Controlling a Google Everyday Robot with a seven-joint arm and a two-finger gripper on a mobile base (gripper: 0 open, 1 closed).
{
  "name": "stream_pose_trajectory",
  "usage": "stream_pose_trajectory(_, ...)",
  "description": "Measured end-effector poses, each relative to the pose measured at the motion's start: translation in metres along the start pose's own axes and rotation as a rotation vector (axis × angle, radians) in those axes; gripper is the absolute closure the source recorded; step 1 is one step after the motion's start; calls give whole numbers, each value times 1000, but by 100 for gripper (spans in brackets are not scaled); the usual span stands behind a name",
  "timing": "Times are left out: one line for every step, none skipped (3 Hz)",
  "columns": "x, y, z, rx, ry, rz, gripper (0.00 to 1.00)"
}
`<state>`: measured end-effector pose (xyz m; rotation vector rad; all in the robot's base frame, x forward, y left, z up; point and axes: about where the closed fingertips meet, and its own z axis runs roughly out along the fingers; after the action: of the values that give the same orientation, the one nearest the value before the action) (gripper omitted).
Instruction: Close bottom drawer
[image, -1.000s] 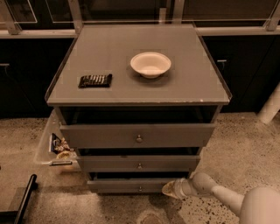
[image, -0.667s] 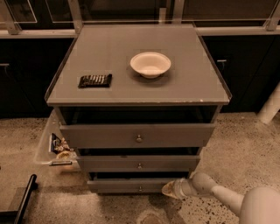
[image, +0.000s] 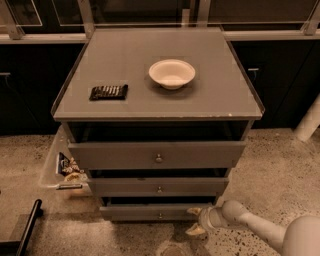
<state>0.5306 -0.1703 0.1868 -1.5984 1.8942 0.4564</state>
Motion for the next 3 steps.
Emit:
stream_pose_trajectory(-1,5,2,-9,-3,0,0)
stream_pose_trajectory(-2,17,-4,-25,-3,-5,0)
stream_pose_trajectory(-6,62,-57,-15,8,-39,0)
